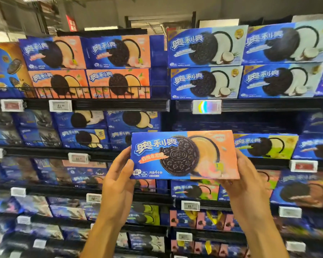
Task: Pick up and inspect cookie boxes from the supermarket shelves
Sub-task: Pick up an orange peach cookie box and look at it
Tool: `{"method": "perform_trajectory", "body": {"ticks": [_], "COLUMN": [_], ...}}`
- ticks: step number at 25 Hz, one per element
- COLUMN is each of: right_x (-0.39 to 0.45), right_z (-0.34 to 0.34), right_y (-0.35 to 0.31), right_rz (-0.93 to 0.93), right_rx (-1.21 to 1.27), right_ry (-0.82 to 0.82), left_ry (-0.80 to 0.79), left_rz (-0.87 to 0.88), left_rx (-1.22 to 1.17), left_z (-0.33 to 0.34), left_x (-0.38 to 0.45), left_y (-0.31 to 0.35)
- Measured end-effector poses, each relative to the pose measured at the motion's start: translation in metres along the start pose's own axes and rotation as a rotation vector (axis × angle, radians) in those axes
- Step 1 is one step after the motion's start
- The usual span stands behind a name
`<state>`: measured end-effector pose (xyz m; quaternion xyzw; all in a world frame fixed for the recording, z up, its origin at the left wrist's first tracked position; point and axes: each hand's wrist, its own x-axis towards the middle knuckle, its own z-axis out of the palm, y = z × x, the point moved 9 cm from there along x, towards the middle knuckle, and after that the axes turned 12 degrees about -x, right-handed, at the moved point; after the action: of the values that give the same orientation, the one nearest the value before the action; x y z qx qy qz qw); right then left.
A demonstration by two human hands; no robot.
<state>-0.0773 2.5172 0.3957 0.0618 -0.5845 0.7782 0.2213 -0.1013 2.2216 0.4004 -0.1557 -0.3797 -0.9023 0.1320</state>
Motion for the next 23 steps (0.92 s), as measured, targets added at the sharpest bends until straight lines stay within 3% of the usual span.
{"method": "perform_trajectory", "body": {"ticks": [17,23], "right_x": [-0.045,-0.048], "right_z": [-0.034,-0.033], "right_y": [0.023,0.032], "right_rz": [0.101,0.148], "right_rx": [0.014,0.209], "right_ry": [0.124,0.081], "left_ry": [0.06,0.038], "left_rz": [-0.145,-0.144], "left_rx": [0.01,-0.029], "left_z": [-0.017,-0.013], "left_x": [-0.062,-0.062], "left_y": [-0.045,-0.045]}}
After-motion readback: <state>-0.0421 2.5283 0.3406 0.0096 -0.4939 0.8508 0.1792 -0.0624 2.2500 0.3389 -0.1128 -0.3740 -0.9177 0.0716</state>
